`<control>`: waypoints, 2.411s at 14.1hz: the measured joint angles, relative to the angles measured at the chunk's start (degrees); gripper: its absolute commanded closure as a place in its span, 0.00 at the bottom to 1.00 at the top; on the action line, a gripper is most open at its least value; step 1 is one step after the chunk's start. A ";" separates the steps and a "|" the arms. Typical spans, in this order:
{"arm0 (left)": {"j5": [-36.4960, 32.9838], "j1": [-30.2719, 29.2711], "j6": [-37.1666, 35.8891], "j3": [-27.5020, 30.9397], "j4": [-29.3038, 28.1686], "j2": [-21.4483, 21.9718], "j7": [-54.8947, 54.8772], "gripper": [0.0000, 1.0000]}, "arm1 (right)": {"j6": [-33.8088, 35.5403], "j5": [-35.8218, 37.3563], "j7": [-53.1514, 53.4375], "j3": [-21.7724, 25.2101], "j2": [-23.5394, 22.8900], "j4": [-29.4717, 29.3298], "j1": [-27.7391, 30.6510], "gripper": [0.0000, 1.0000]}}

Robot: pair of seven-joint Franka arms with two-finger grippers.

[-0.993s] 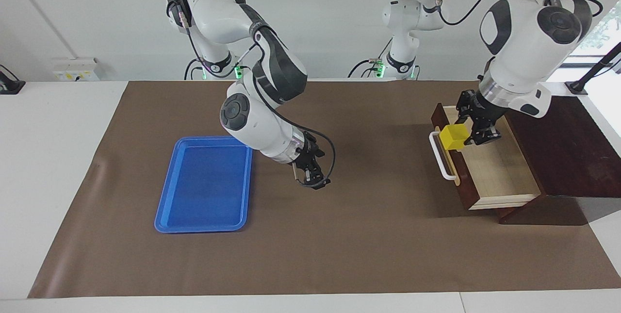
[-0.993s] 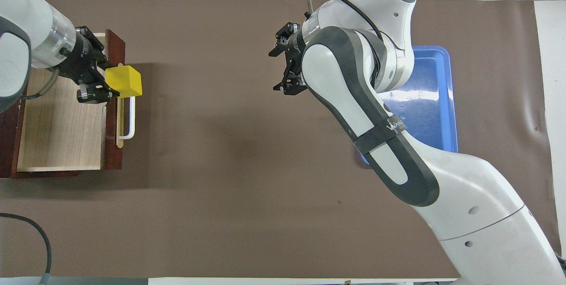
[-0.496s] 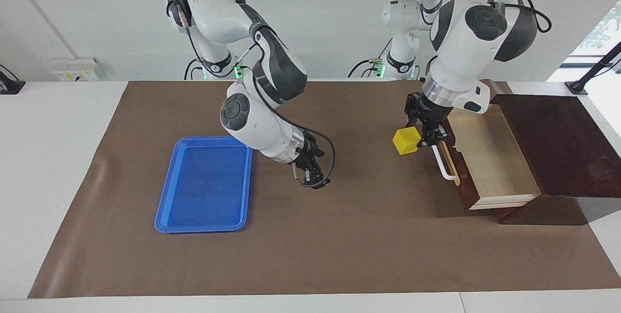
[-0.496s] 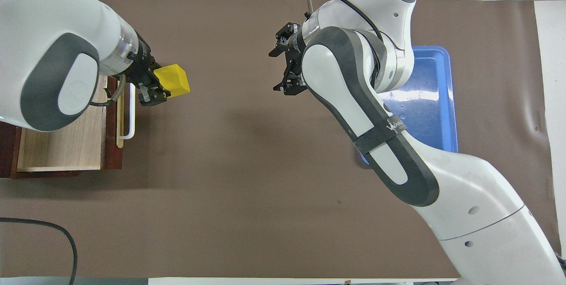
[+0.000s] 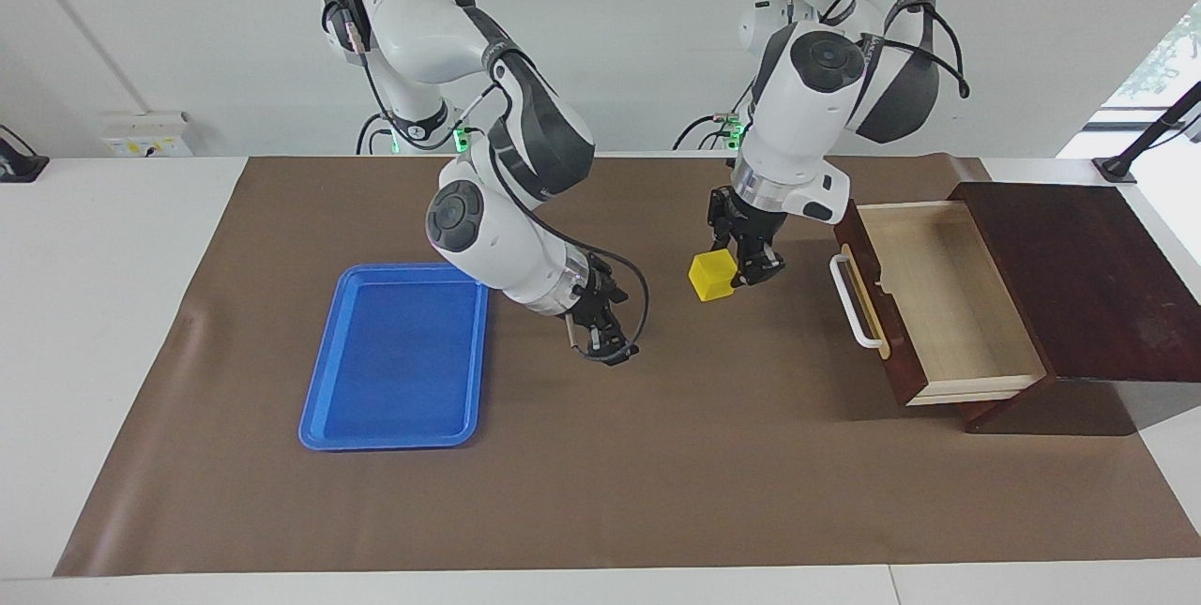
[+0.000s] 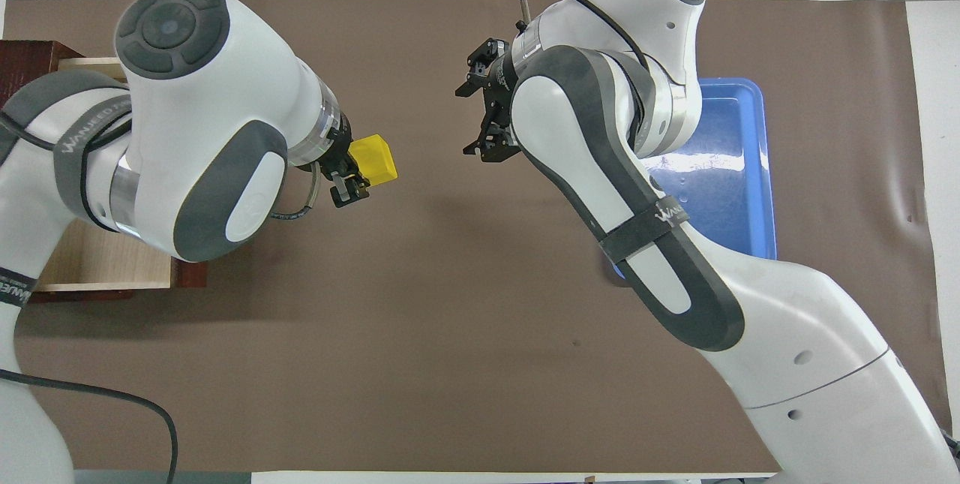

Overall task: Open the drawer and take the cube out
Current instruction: 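Lift the yellow cube out toward the right gripper with the left gripper, then move the right gripper to the cube held by the left gripper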

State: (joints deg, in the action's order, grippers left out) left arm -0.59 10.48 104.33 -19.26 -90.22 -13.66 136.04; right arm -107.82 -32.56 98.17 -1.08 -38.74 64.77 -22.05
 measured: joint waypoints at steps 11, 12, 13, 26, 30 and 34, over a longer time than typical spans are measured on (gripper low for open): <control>-2.53 1.08 1.51 -3.81 -1.82 0.00 1.73 1.00 | 0.00 0.12 -3.01 -0.01 7.45 11.51 -0.13 0.10; -2.55 1.08 1.52 -3.80 -1.82 0.00 1.73 1.00 | 0.00 0.09 -3.06 -0.02 8.30 12.62 -0.14 0.10; -2.55 1.08 1.52 -3.79 -1.82 0.00 1.73 1.00 | 0.00 0.08 -3.07 -0.04 9.13 13.78 -0.14 0.10; -2.59 1.08 1.73 -3.79 -2.48 0.00 1.78 1.00 | -11.37 -3.63 -3.71 -0.59 15.77 25.42 -2.09 0.10; -2.59 1.08 1.73 -3.79 -2.54 0.00 1.78 1.00 | -11.90 -4.89 -3.79 -0.59 15.85 25.58 -2.25 0.09; -2.59 1.08 1.73 -3.80 -2.69 0.00 1.78 1.00 | -11.91 -5.17 -6.25 -0.59 16.20 25.61 -2.33 0.08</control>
State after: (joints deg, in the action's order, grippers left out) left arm -3.18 11.57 106.06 -23.06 -92.91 -13.66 137.81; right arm -119.73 -37.73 91.92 -1.67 -22.54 90.38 -24.38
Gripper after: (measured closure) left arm 0.445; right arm 0.084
